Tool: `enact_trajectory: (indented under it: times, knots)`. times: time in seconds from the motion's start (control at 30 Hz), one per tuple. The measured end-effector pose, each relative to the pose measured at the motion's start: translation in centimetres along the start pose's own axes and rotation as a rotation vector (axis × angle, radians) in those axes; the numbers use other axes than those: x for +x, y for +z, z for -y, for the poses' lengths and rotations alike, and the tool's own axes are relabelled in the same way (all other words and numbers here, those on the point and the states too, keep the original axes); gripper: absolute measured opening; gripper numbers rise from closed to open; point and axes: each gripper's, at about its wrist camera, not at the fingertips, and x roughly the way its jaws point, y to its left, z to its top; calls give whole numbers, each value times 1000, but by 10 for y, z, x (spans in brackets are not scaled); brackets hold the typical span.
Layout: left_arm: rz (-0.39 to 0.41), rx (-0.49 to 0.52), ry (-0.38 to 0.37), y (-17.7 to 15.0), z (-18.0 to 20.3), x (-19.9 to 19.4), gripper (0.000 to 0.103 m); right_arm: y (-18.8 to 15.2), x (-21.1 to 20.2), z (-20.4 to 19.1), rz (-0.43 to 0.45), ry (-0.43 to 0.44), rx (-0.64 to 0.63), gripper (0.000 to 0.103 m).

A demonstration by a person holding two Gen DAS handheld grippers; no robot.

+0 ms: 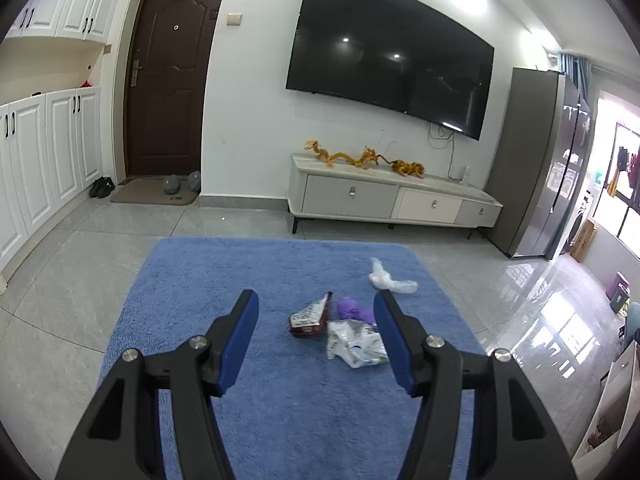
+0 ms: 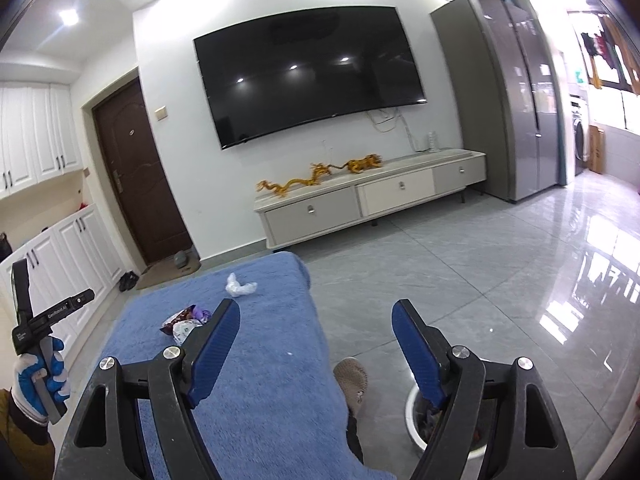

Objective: Collect trash
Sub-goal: 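Turn both tools back toward the remaining trash on the rug, then grasp the white printed bag with the left tool while the right tool grasps the clear plastic bag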

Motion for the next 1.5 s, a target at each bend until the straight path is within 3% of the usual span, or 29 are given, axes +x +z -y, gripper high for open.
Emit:
enact_trajectory:
  times: [0.17, 0.33, 0.53, 0.6, 0.7, 0.93, 1.33, 1.43, 1.5]
  knots:
    - [-55, 17, 15, -7, -11, 36, 58, 7, 49, -20, -58, 41, -33, 77]
    - [-155, -2, -93, -25, -10, 76, 58, 7, 105, -38, -130, 84, -63, 77]
    - [-255, -28, -195, -51, 17, 130, 59, 1, 179, -59, -220, 136, -105, 77]
    - [-271, -16, -185, -57, 28, 146, 69, 0, 203, -65, -243, 157, -118, 77]
    - [-280, -9, -177, -61, 37, 168, 69, 1, 242, -76, -273, 187, -144, 77]
    - [-315, -25, -80, -67, 39, 214, 69, -2, 330, -99, -319, 256, -188, 77]
    - [-317, -125, -91, -73, 18, 222, 45, -14, 421, -139, -406, 330, -291, 76]
    - [-314, -136, -94, -74, 15, 220, 43, -21, 432, -145, -468, 325, -315, 63]
    - [-313, -138, -94, -75, 15, 217, 41, -26, 434, -148, -497, 320, -335, 42]
